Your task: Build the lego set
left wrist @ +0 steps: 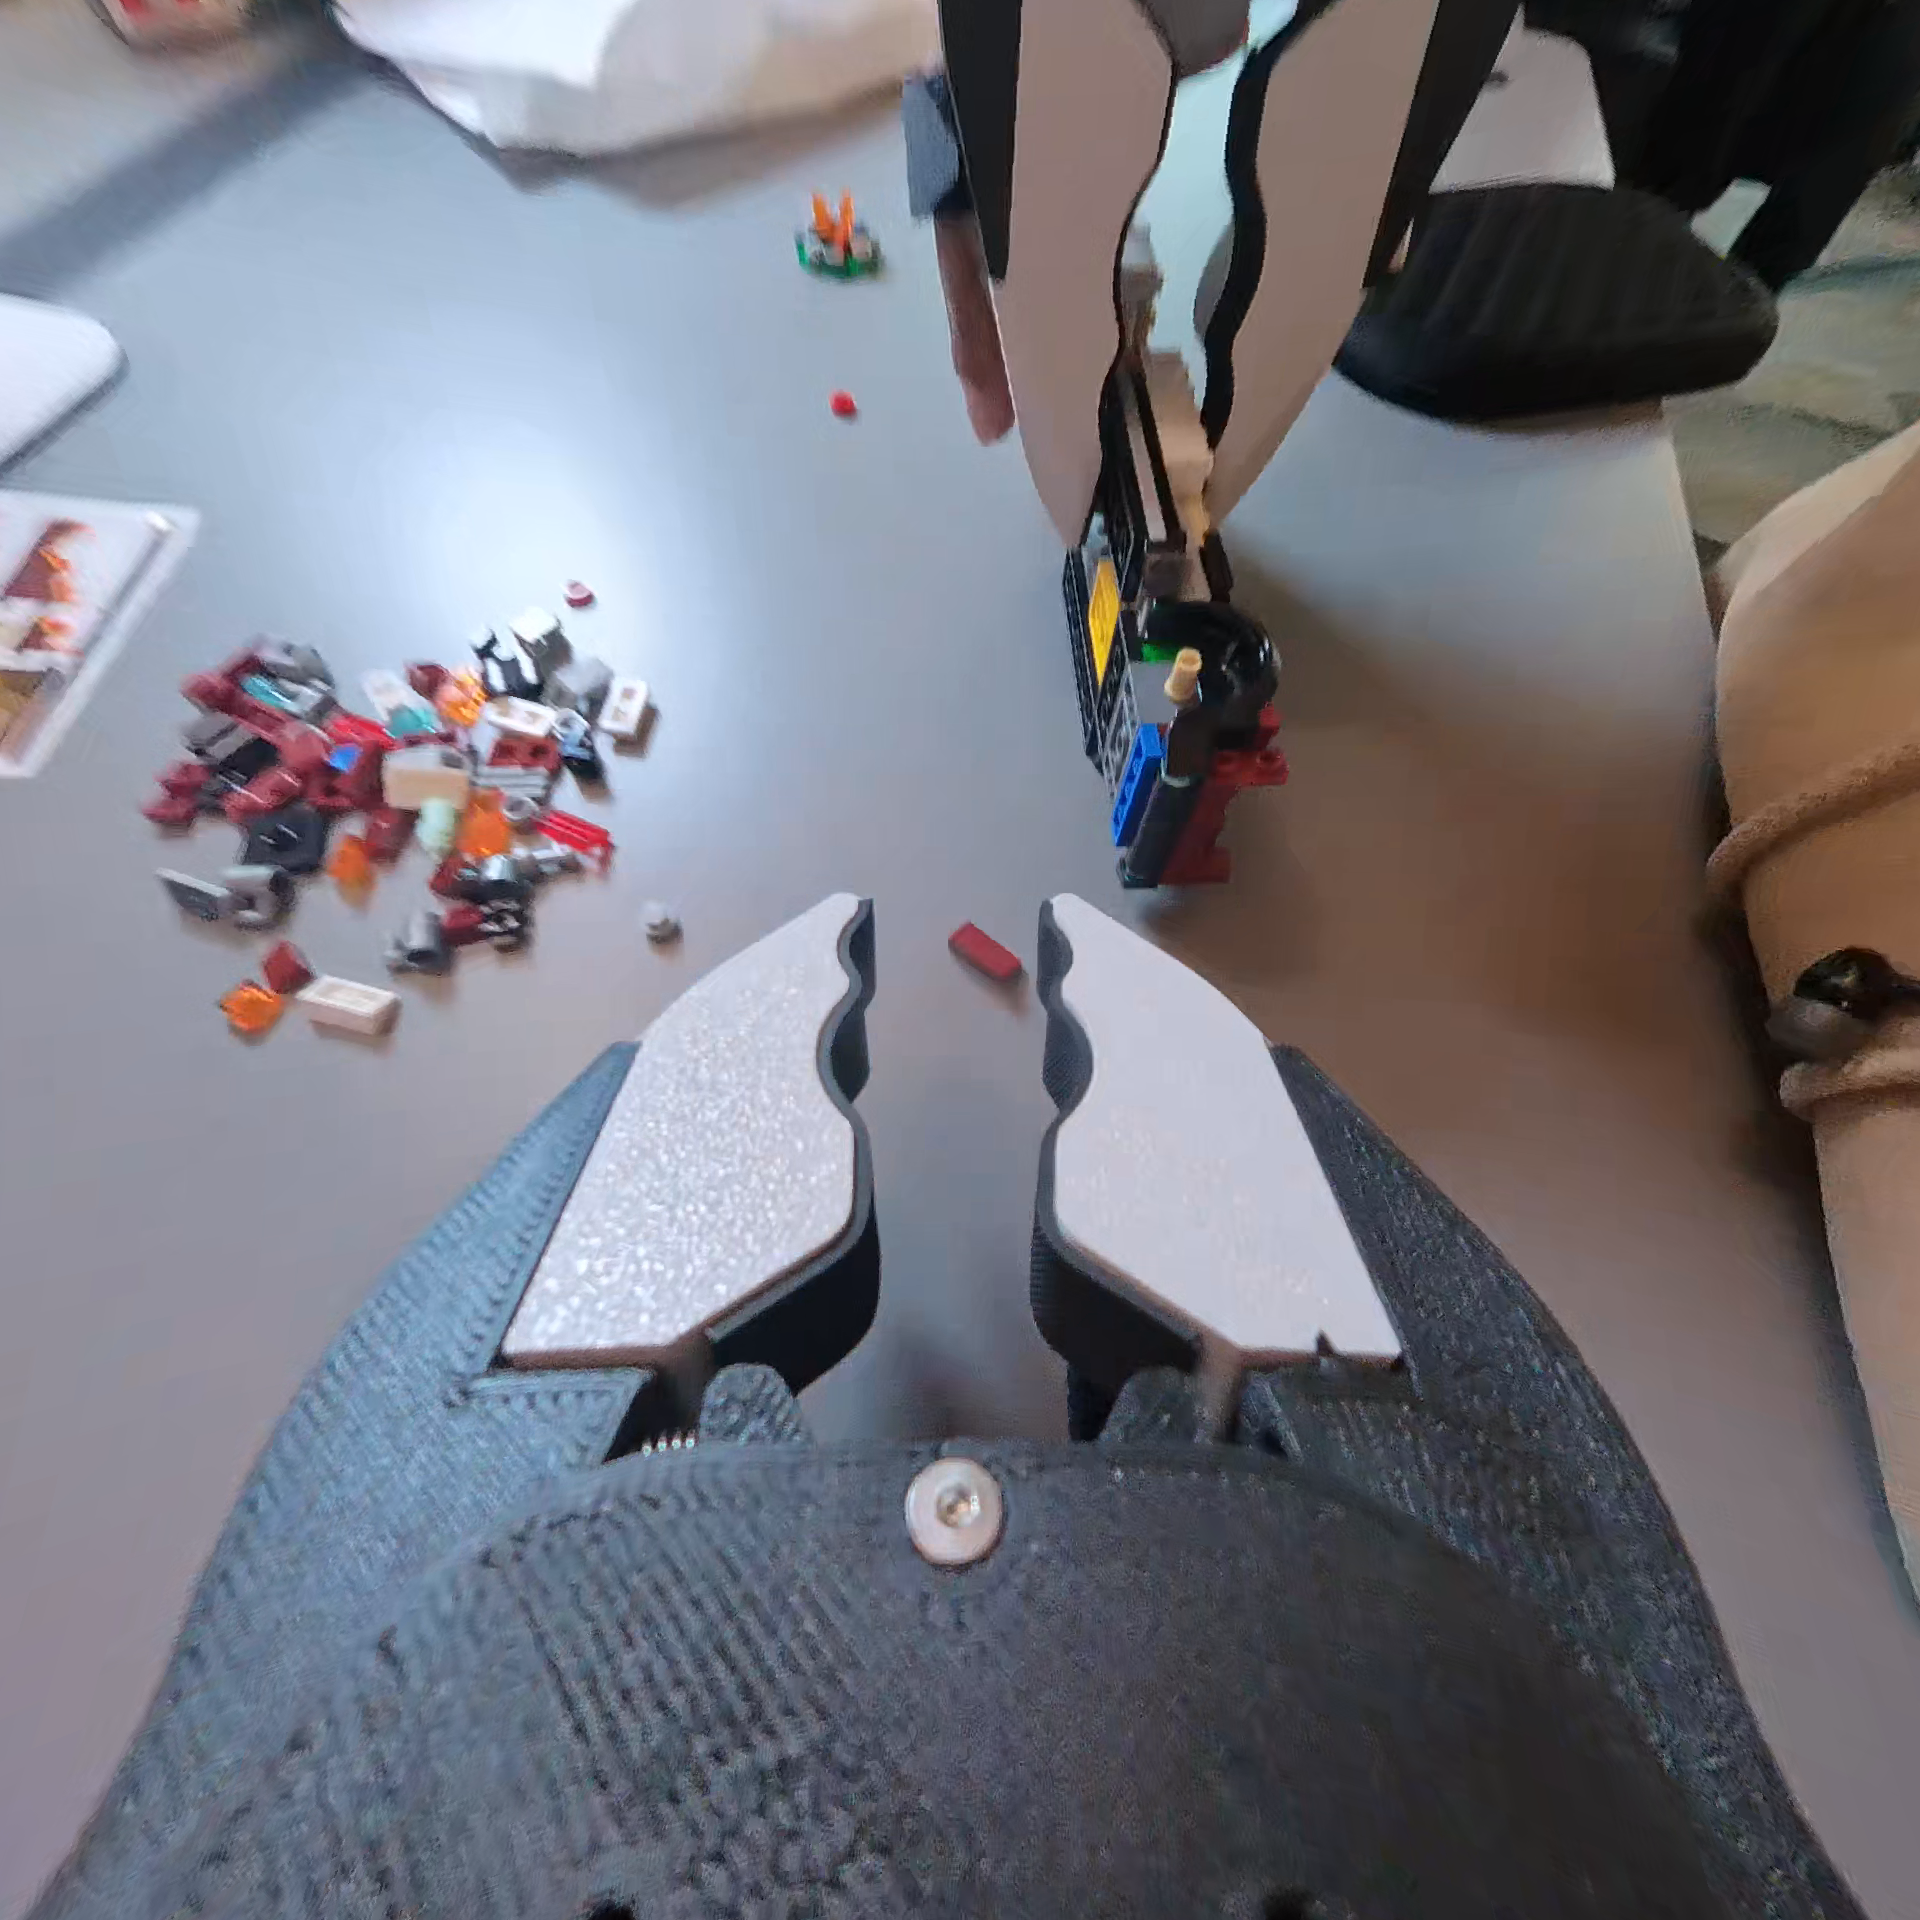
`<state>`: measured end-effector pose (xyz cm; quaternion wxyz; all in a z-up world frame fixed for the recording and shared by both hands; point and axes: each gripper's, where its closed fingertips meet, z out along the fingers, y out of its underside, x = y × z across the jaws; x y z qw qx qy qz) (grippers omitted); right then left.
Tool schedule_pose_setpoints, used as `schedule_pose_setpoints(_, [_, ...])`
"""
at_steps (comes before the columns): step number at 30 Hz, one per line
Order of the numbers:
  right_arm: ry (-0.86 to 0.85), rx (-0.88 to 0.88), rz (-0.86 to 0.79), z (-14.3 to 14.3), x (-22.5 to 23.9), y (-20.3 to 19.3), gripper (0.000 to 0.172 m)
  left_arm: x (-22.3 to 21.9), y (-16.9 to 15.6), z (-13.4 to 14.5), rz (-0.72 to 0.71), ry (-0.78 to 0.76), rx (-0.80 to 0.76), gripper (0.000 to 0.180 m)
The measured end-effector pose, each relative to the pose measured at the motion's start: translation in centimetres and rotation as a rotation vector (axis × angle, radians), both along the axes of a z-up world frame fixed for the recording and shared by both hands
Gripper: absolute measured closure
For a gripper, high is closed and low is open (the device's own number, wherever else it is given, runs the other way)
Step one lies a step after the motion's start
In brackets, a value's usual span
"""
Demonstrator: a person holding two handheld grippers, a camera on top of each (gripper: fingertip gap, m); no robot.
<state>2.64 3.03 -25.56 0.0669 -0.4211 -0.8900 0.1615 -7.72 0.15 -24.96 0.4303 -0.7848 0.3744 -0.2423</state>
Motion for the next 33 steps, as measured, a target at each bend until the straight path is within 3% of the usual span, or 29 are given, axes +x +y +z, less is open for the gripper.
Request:
schedule_pose_setpoints(5, [-0.017,0.008,0.027,0.0,-0.3,-0.1,0.148,0.7,-0.3,-2.9,-0.039,0.166,-0.046,0.149])
schedule_pose_setpoints(10, [-0.021,-0.003,0.047,0.1,-0.2,-0.2,0.145,1.1,-0.2,-3.6,-0.138,0.295,0.016,0.144])
schedule_pose_setpoints(15, [-0.004,0.001,0.025,0.5,-0.2,0.1,0.141,0.8,-0.1,-3.7,-0.232,0.36,-0.021,0.148])
schedule_pose_setpoints(26, [0.029,0.012,-0.027,0.7,-0.1,0.7,0.141,0.7,-2.4,-3.8,-0.406,0.413,-0.112,0.16])
schedule_pose_setpoints(33, [0.044,0.032,-0.053,1.1,-0.1,0.7,0.141,0.9,-1.2,-3.4,-0.403,0.357,-0.078,0.143])
